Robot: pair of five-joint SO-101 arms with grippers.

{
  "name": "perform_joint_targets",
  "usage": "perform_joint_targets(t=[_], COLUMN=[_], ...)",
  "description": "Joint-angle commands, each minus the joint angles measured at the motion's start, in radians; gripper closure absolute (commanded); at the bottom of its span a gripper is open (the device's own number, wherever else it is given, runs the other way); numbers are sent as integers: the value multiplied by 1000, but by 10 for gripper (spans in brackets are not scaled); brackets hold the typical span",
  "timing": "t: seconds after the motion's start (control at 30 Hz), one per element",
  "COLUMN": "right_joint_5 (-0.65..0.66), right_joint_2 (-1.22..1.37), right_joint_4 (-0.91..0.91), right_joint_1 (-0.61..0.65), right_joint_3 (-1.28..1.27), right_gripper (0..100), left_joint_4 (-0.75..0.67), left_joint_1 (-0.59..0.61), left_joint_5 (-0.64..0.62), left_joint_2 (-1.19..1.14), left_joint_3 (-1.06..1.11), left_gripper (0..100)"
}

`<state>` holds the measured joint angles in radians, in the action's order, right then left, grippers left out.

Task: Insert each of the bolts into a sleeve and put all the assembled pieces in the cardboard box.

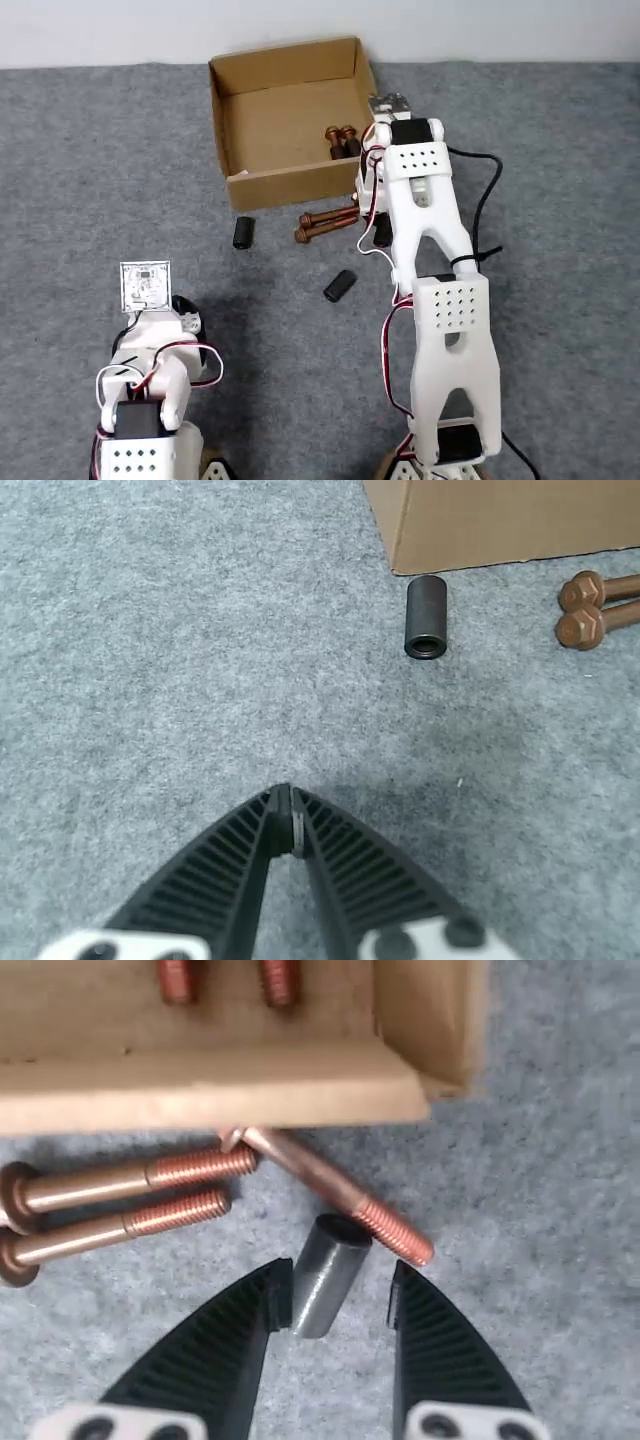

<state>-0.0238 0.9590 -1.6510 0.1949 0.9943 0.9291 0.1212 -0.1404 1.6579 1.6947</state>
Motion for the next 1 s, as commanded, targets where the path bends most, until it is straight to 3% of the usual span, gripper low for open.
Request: perform_joint_targets(t=[0.0, 0.43, 0.57, 0.77, 0.97], right_joint_5=[9, -26, -26, -28, -80], right_joint_2=[-5, 96, 96, 96, -21], right_joint_4=[8, 1, -5, -147, -148], right_joint_1=[-2, -1, 1, 5, 5], right_joint_3=[5, 12, 48, 203, 210], right_gripper=[853, 861, 998, 991, 991], left_joint_4=[-21, -21, -21, -21, -25], left_joint_1=[8, 9, 9, 6, 3], left_joint_5=[9, 9, 9, 9, 9], left_joint_2=[-3, -3, -3, -3, -3], left_joint_3=[-5, -5, -5, -5, -5], left_gripper=[994, 994, 994, 993, 992])
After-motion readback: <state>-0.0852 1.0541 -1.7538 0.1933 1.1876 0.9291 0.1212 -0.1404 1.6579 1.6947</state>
